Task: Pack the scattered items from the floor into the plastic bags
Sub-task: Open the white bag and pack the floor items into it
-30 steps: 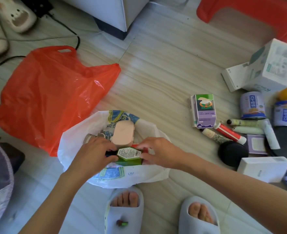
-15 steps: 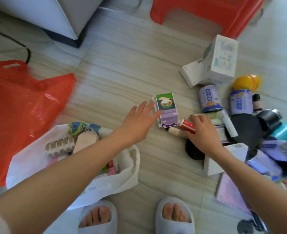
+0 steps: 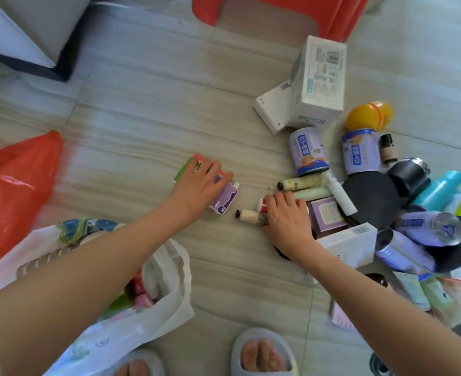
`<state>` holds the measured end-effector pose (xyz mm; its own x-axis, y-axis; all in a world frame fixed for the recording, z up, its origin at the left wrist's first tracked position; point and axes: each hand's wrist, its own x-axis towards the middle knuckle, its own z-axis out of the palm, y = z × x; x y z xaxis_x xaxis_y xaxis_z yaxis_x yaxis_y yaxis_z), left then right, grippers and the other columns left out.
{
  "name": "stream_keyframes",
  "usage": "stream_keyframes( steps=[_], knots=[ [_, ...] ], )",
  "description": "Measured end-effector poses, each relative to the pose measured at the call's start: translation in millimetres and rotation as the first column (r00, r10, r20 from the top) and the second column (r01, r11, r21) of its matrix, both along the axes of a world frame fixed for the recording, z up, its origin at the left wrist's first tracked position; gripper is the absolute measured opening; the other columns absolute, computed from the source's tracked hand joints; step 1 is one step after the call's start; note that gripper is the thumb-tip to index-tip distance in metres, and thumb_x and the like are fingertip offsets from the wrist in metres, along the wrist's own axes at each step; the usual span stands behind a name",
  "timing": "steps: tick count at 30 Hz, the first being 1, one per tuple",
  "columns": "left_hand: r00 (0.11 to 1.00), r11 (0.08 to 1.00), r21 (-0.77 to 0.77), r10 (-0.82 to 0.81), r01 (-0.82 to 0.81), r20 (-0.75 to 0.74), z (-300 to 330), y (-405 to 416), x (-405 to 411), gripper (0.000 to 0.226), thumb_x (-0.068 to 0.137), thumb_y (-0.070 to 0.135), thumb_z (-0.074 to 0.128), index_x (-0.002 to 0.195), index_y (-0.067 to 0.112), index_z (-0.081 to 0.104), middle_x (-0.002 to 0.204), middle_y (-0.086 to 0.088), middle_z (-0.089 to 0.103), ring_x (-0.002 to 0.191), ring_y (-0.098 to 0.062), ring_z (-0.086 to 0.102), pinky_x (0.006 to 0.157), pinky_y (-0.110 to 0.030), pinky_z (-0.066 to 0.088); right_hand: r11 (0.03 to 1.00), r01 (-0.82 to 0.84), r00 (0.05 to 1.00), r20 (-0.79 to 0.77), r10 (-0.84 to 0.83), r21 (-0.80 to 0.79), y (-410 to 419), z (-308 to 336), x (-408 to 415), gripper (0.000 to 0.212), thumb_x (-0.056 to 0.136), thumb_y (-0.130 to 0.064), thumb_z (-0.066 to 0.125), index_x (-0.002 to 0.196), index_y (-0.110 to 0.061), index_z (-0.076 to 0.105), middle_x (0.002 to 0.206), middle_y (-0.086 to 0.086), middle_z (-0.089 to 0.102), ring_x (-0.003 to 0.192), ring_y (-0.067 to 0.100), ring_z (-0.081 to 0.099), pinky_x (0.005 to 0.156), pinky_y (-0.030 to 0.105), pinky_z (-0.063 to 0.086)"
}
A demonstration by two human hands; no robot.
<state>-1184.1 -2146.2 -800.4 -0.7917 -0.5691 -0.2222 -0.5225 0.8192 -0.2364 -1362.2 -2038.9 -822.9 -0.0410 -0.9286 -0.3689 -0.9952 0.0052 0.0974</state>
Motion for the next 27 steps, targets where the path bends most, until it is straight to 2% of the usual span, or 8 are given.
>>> stream_keyframes(
  steps=[6, 9, 12, 14, 16, 20, 24, 27],
  knots=[
    [0.995, 0.991, 0.099, 0.091, -0.088, -0.025, -17.0, -1.4, 18.1, 0.078, 0.032, 0.014, 0.081, 0.107, 0.015, 0.059, 0.102, -0.015, 0.063, 0.093, -0.035, 0.062, 0.079, -0.042, 0.050, 0.993, -0.053, 0.992, 0.119, 0.041, 0.104, -8.6, 3.0, 4.3, 0.038, 0.084, -0.028, 0.056, 0.116, -0.010, 0.047, 0.120, 0.011, 0.053, 0.112, 0.030, 0.044, 0.088, 0.039, 0.037],
    [0.991, 0.979, 0.162, 0.130, -0.126, -0.013, -14.4, 0.0, 25.7, 0.076, 0.043, 0.027, 0.081, 0.112, 0.017, 0.051, 0.103, -0.009, 0.061, 0.089, -0.030, 0.060, 0.074, -0.036, 0.045, 0.990, -0.057, 0.986, 0.160, 0.036, 0.128, -11.9, 5.6, 9.8, 0.044, 0.086, -0.030, 0.053, 0.124, -0.011, 0.041, 0.127, 0.009, 0.048, 0.117, 0.028, 0.040, 0.091, 0.037, 0.036],
    [0.962, 0.921, 0.288, 0.274, -0.262, -0.003, -7.2, 1.4, 39.0, 0.076, 0.069, 0.046, 0.068, 0.133, 0.019, 0.037, 0.127, -0.007, 0.048, 0.112, -0.029, 0.048, 0.088, -0.039, 0.035, 0.991, -0.013, 0.973, 0.232, -0.018, 0.130, -13.6, 9.6, 15.0, 0.046, 0.086, -0.031, 0.053, 0.126, -0.011, 0.040, 0.127, 0.009, 0.048, 0.117, 0.028, 0.039, 0.092, 0.036, 0.035],
    [0.872, 0.791, 0.470, 0.482, -0.392, -0.083, 5.2, -0.5, 52.7, 0.082, 0.069, 0.052, 0.067, 0.136, 0.020, 0.032, 0.130, -0.007, 0.045, 0.115, -0.029, 0.045, 0.092, -0.039, 0.037, 0.995, 0.033, 0.949, 0.308, -0.062, 0.099, -15.5, 13.2, 17.7, 0.047, 0.086, -0.030, 0.054, 0.127, -0.011, 0.041, 0.125, 0.009, 0.049, 0.114, 0.027, 0.040, 0.092, 0.036, 0.035],
    [0.651, 0.568, 0.698, 0.734, -0.436, -0.191, 31.1, -2.7, 65.6, 0.078, 0.064, 0.049, 0.075, 0.128, 0.021, 0.039, 0.118, -0.003, 0.053, 0.105, -0.023, 0.053, 0.085, -0.034, 0.045, 0.993, 0.067, 0.922, 0.375, -0.097, 0.094, -18.7, 19.2, 22.7, 0.048, 0.086, -0.031, 0.056, 0.127, -0.010, 0.042, 0.124, 0.010, 0.051, 0.112, 0.027, 0.041, 0.092, 0.034, 0.035],
    [0.269, 0.144, 0.914, 0.962, -0.380, -0.040, 75.6, -0.4, 106.7, 0.060, 0.072, 0.030, 0.075, 0.120, 0.026, 0.039, 0.094, 0.011, 0.056, 0.078, 0.002, 0.056, 0.061, -0.015, 0.046, 0.951, 0.231, 0.721, 0.621, -0.308, 0.203, -30.6, 43.9, 47.2, 0.044, 0.081, -0.030, 0.067, 0.118, -0.013, 0.051, 0.103, 0.005, 0.055, 0.098, 0.023, 0.049, 0.076, 0.026, 0.035],
    [0.227, 0.013, 0.893, 0.969, -0.450, 0.101, 97.2, 19.5, 166.1, 0.070, 0.076, 0.037, 0.070, 0.135, 0.023, 0.035, 0.096, 0.009, 0.054, 0.078, -0.001, 0.055, 0.056, -0.017, 0.044, 0.889, 0.171, 0.480, 0.752, -0.451, 0.424, -41.2, 78.0, 95.5, 0.030, 0.080, -0.030, 0.069, 0.100, -0.016, 0.052, 0.079, -0.005, 0.052, 0.066, 0.007, 0.051, 0.050, 0.012, 0.040],
    [0.244, -0.054, 0.852, 0.947, -0.521, 0.209, 102.0, 48.9, 202.0, 0.061, 0.074, 0.043, 0.071, 0.125, 0.032, 0.040, 0.092, 0.013, 0.055, 0.079, -0.002, 0.056, 0.063, -0.022, 0.052, 0.850, 0.046, 0.441, 0.752, -0.489, 0.525, -44.4, 94.1, 138.8, 0.026, 0.081, -0.030, 0.068, 0.098, -0.016, 0.055, 0.082, -0.002, 0.056, 0.068, 0.007, 0.054, 0.055, 0.016, 0.045]
  ],
)
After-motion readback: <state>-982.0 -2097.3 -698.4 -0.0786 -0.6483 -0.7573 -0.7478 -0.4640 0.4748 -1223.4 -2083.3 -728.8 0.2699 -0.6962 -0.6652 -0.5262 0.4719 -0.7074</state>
